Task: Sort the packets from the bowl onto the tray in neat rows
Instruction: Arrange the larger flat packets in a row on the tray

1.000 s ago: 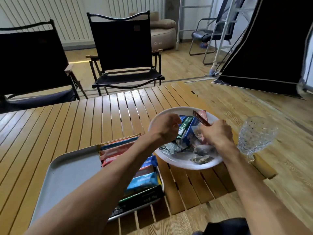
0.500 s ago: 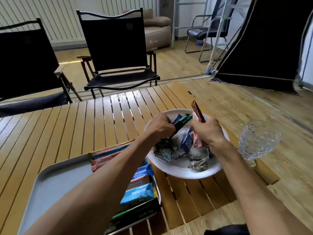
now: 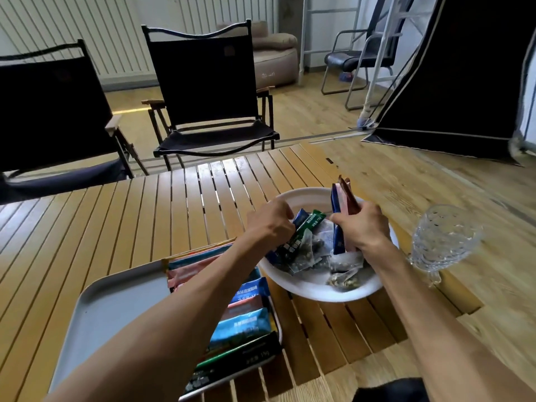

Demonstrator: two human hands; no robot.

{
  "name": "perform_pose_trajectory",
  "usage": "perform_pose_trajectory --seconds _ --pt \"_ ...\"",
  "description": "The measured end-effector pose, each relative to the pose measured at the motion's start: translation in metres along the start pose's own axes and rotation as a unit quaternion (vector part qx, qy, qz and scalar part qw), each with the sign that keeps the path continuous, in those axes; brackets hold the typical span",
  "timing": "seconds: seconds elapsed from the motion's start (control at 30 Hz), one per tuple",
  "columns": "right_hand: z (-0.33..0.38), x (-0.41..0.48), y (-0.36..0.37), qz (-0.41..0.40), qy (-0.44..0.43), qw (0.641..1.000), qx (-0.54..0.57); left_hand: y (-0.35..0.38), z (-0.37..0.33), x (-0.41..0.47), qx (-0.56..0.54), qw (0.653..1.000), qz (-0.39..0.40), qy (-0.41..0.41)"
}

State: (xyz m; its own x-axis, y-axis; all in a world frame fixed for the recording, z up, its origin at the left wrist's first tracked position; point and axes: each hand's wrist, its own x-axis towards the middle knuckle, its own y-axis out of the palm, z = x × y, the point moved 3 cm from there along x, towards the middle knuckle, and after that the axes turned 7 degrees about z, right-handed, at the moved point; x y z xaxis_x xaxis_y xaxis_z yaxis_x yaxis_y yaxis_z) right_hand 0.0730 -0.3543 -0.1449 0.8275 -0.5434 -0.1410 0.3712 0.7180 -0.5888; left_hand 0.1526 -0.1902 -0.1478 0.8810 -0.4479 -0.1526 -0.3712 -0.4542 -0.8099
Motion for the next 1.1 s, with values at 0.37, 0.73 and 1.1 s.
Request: perform_pose_trajectory --seconds 0.37,0.73,1.1 --pt "0.018 -0.003 -0.015 -0.049 -0.042 0.983 0.169 -0.023 -0.017 -0.023 -0.047 0.999 -0.003 0.02" --pt "0.019 -0.021 -0.014 0.057 -0.009 0.956 0.288 0.011 0.005 -0.033 0.102 0.995 0.016 -0.008" --pt "0.043 -0.052 0.017 0.126 -0.034 0.955 0.267 -0.086 0.028 -0.121 -0.076 0.995 -0.015 0.055"
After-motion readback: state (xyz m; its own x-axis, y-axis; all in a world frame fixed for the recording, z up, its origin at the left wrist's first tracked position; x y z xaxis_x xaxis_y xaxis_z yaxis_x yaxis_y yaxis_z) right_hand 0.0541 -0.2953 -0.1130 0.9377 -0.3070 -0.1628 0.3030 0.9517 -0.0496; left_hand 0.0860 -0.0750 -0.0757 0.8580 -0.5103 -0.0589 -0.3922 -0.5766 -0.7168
